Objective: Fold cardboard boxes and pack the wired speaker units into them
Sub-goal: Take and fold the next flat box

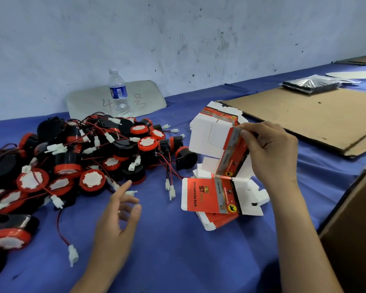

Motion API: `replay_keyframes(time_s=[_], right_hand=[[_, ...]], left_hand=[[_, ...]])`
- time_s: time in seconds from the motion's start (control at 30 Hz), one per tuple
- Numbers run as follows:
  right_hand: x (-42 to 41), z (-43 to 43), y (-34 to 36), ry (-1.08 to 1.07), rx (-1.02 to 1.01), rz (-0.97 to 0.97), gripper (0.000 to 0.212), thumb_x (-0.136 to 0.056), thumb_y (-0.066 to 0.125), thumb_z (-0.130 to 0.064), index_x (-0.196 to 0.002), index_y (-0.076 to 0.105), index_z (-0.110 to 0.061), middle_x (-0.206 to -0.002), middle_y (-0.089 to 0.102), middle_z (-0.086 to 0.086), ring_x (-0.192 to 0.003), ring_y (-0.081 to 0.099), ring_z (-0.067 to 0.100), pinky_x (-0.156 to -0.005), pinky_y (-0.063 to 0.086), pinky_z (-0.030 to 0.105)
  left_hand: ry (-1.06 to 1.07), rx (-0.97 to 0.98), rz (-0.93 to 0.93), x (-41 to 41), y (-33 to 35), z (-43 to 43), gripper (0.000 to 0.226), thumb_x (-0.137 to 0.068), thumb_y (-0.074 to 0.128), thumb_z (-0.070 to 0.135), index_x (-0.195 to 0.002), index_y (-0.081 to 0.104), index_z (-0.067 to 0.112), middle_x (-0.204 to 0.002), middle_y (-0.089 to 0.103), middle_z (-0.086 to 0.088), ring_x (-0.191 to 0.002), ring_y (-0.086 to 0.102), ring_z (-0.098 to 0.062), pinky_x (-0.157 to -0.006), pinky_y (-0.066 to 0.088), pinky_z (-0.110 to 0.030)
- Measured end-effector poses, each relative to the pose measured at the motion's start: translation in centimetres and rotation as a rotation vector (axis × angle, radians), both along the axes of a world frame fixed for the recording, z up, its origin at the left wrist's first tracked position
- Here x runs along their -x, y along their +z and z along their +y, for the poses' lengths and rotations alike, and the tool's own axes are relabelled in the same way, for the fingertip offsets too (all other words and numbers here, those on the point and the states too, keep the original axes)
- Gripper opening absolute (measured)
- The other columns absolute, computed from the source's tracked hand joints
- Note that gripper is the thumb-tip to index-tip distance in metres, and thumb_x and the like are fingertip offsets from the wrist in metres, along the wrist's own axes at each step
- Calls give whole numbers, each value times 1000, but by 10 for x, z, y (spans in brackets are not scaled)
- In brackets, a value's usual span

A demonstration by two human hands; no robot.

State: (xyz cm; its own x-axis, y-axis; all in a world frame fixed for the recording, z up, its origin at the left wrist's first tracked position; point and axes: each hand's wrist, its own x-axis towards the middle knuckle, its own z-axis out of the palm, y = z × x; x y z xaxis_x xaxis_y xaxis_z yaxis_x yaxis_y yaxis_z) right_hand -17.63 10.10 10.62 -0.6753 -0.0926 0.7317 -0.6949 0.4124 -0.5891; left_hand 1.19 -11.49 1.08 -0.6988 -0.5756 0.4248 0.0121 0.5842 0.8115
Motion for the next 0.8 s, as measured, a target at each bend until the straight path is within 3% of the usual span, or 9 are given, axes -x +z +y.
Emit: replay_keyframes(time_s=[0.07,0.13,0.2,0.4,0.53,0.6,0.67,0.8], right_hand=[[-1,-1,1,4,-33,-18,14,-89,64,-16,-96,75,-20,-85,66,-5,-88,58,21,-71,50,45],[-2,-4,2,11,-68,-34,14,-90,63,-17,-97,75,-22,-84,62,-11,-92,57,20,-72,50,43],[-2,-7,3,24,-66,-50,14,-90,63,-18,-97,75,-22,-85,61,-13,-95,58,20,-74,50,44],[2,-10,0,47,99,-84,13,-89,63,-15,-95,74,-19,-85,68,-5,-81,63,21,-75,53,45],[5,-10,0,67,251,-168,16,-88,63,-14,-89,70,-28,-71,64,-9,-64,57,16,-68,50,35],[4,-11,1,79,300,-205,16,-89,63,-14,-87,68,-29,-68,64,-12,-60,56,15,-64,48,29],[2,-12,2,91,355,-233,15,-89,63,-13,-86,68,-27,-68,63,-14,-57,55,12,-62,48,28],[0,-8,5,90,397,-284,14,-89,63,-12,-86,69,-24,-67,64,-11,-54,52,9,-61,49,38]], left_hand=[[18,275,6,-3,6,11,32,-97,52,36,-128,47,39,-114,58,15,-105,52,-5,-88,42,-23],[-9,599,94,-1,15,31,33,-94,48,27,-127,52,29,-122,57,6,-117,49,-15,-99,38,-33],[-145,748,127,12,25,59,38,-88,50,26,-124,59,22,-123,61,1,-121,51,-18,-106,34,-37],[-325,899,-354,57,22,135,46,-78,50,50,-115,68,31,-116,65,14,-110,61,-10,-99,48,-33],[-286,853,-433,69,14,143,52,-70,63,55,-115,66,30,-120,63,13,-108,61,-13,-92,50,-28],[-265,842,-476,76,15,144,55,-76,60,54,-123,59,26,-131,57,9,-116,54,-19,-98,45,-32],[-298,807,-521,86,16,147,63,-85,53,53,-137,43,18,-144,41,3,-128,37,-27,-106,32,-39],[-251,802,-596,106,21,151,75,-89,49,57,-146,26,14,-146,27,-5,-129,21,-32,-108,20,-44]])
